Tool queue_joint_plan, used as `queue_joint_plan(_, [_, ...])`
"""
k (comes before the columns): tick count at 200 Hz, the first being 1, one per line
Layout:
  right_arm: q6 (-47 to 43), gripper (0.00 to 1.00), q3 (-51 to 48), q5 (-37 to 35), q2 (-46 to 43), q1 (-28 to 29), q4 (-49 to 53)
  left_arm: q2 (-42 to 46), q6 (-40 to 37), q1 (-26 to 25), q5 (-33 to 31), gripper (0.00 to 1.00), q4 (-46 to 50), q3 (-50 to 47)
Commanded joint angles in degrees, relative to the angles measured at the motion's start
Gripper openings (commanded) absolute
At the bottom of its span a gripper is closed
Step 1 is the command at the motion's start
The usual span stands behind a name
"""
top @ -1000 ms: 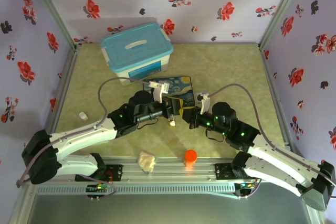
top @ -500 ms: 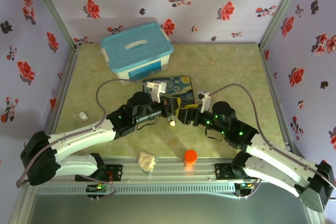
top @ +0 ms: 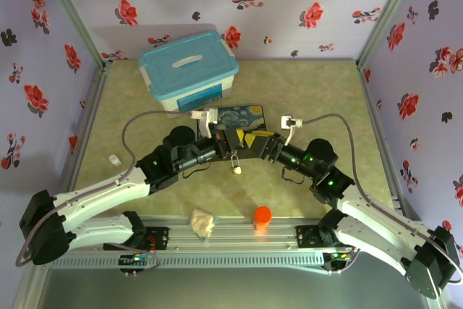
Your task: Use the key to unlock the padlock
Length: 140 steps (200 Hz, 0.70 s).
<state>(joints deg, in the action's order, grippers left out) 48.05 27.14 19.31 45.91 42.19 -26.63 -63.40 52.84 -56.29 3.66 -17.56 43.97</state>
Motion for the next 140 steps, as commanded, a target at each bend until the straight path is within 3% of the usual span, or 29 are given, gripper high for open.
queue_joint_plan(1, [0.8, 0.6, 0.2, 3.3, 0.2, -0.3, -4.4, 0.8, 0.7, 0.5, 0.2, 0.0, -1.3, 0.6])
queue_joint_plan(61, [0.7, 0.48, 0.6, 5.7, 2.4, -0.3, -4.5, -0.2, 0.6, 0.5, 0.3, 0.0, -3.2, 1.1])
queue_joint_plan(140, [4.2, 0.31, -1.0, 7.1, 5.7, -0.2, -12.2, -0.8, 0.6, 0.5, 0.3, 0.0, -4.5, 1.5])
